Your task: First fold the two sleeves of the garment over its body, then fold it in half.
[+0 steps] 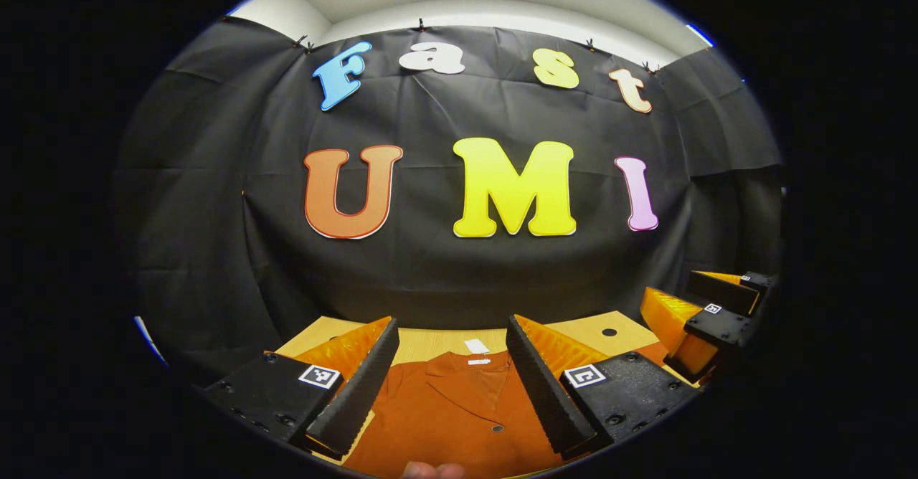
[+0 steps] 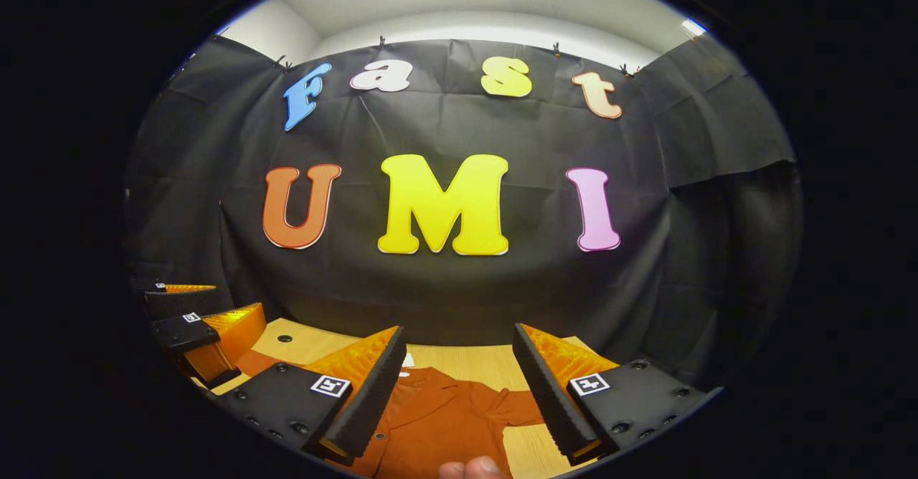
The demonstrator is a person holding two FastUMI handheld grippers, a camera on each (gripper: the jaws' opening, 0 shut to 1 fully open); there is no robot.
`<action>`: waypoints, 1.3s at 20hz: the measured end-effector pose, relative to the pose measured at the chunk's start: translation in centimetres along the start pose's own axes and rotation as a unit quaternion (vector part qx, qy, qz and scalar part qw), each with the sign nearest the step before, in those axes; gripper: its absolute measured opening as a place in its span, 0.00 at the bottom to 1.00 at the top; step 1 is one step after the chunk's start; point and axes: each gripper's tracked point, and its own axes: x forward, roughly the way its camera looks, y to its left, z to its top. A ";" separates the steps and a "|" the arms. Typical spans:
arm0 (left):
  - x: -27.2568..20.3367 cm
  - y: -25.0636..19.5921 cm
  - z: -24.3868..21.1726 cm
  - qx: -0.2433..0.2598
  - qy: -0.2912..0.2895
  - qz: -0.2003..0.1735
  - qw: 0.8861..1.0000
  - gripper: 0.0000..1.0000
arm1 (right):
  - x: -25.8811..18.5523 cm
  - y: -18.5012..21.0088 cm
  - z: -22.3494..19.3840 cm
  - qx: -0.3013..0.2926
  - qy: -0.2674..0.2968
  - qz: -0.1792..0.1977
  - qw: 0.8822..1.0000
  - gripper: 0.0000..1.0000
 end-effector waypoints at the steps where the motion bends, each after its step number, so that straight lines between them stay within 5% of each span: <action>1: 0.1 -0.5 0.0 0.000 0.001 -0.003 1.000 0.98 | 0.1 -0.5 -0.2 0.000 0.003 0.001 1.000 0.94; 8: 1.2 -3.7 -1.5 0.017 0.034 -0.027 0.999 0.97 | 2.3 -7.5 -2.3 0.002 0.044 0.003 0.999 0.95; 17: 2.9 -11.4 -4.2 0.043 0.103 -0.073 0.991 0.97 | 6.6 -26.3 -7.6 0.002 0.100 -0.050 0.994 0.95; 26: 4.2 -14.4 -6.2 0.076 0.160 -0.073 0.982 0.99 | 14.5 -38.5 -21.0 0.101 0.228 -0.037 0.968 0.95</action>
